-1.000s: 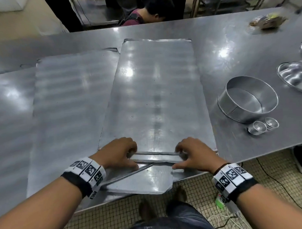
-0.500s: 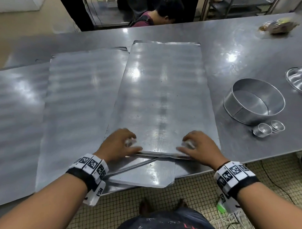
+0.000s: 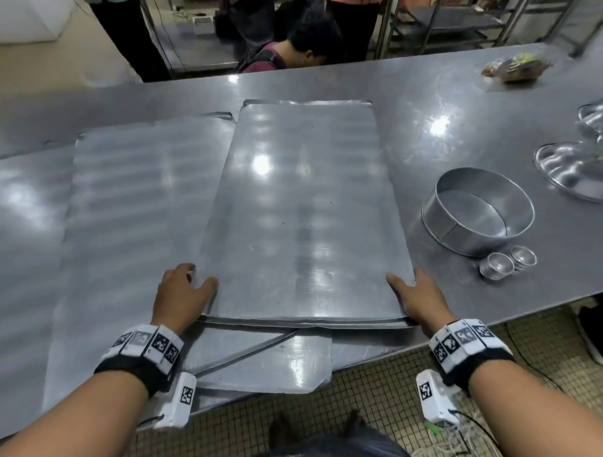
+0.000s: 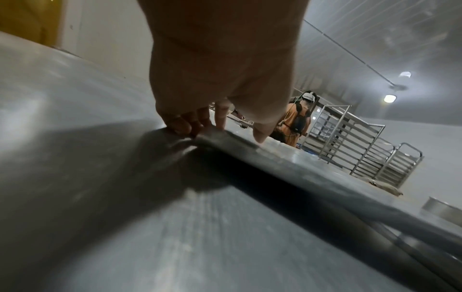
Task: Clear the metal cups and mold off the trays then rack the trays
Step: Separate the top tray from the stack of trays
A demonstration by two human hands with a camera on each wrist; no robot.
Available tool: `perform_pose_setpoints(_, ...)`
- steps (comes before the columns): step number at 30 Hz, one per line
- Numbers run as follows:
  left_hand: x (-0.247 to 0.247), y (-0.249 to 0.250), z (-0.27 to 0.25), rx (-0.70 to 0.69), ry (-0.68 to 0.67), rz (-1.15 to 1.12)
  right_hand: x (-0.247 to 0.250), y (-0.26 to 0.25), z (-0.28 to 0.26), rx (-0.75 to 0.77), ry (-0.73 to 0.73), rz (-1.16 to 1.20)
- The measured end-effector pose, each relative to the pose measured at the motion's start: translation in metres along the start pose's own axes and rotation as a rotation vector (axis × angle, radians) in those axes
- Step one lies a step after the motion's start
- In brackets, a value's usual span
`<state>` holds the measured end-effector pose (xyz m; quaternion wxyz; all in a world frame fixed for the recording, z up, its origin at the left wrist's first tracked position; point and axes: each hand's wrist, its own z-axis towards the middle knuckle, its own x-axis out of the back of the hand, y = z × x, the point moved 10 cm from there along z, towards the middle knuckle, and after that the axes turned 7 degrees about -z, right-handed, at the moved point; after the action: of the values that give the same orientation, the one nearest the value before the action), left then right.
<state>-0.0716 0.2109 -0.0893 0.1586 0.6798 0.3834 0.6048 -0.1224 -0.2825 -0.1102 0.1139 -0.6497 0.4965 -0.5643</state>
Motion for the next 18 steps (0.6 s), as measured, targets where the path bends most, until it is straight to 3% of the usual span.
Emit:
perform_pose_setpoints(5, 0.001, 0.003, 0.008, 0.069, -0.034, -0.125, 0.024, -0.013, 0.012, 0.039, -0.01, 0.106)
perform_pose_setpoints(9, -0.015, 0.009, 0.02, 0.198, -0.208, -0.482, 0.034, -0.015, 0.018, 0.018, -0.033, 0.169)
perform_pose_setpoints(11, -0.015, 0.015, 0.027, 0.201, -0.258, -0.55, 0.037, -0.016, 0.012, 0.015, -0.048, 0.163)
perform_pose_setpoints(16, -0.006, 0.009, 0.042, 0.075, -0.207, -0.39, 0.038, -0.005, 0.001, -0.073, -0.123, 0.184)
perform_pose_setpoints(18, -0.004, 0.023, 0.027, 0.047, -0.202, -0.397, 0.047, -0.008, 0.003, -0.056, -0.074, 0.11)
